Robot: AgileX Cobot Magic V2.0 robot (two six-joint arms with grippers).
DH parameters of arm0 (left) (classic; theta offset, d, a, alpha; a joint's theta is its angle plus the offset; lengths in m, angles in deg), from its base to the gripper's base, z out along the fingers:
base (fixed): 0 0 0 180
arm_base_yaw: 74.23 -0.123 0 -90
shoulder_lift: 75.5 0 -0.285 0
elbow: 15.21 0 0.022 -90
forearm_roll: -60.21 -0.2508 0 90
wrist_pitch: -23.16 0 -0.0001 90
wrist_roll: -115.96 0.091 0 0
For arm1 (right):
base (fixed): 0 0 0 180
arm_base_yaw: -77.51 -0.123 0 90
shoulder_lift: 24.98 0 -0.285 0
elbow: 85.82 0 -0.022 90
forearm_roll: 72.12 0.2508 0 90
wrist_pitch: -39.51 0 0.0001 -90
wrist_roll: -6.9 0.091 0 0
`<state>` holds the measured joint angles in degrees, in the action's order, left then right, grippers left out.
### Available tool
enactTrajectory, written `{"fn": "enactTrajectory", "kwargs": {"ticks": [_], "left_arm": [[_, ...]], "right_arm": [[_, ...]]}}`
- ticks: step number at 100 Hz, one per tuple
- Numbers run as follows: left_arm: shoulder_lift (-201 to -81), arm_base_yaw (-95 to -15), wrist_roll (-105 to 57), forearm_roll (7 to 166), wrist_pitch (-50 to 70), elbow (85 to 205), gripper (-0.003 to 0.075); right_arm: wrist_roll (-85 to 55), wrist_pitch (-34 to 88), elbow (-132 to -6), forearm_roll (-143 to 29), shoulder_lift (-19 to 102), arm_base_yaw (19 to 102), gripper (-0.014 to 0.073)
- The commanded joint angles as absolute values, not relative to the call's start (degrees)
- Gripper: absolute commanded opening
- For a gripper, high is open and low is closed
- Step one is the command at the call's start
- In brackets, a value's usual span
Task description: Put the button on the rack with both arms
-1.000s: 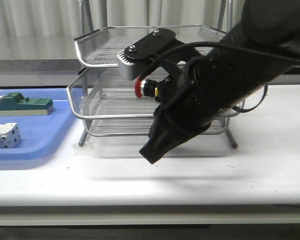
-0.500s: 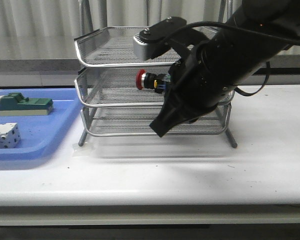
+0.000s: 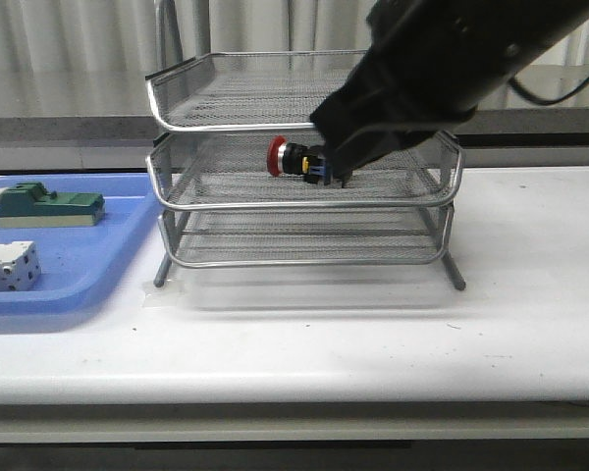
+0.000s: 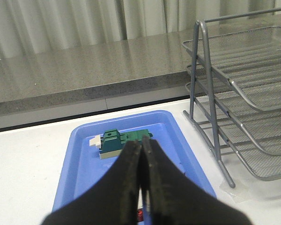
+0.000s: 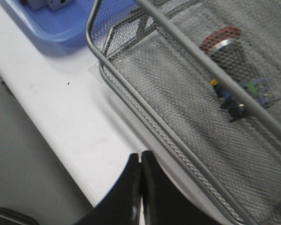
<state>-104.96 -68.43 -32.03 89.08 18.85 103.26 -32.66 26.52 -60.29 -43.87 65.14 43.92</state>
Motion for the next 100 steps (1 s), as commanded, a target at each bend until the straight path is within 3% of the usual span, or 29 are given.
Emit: {"fn": "enactTrajectory", "kwargs": {"ticks": [1,69,100], "left_arm": [[-105.15,-68.63,-32.51,89.83,23.16,104.9,-0.002],[-105.15,-68.63,-32.51,89.83,23.16,104.9,-0.002],[-105.15,-68.63,-32.51,89.83,23.16,104.9,-0.002]], "right_arm": [[-31.59,28.16,-60.32,-43.09,59.14,46.14,-0.0057],[-31.33,15.22,-45.33,-43.33,23.74,73.31,-0.0057],[-30.26,8.17,-38.67,-43.33,8.0,78.49,-0.0057]]}}
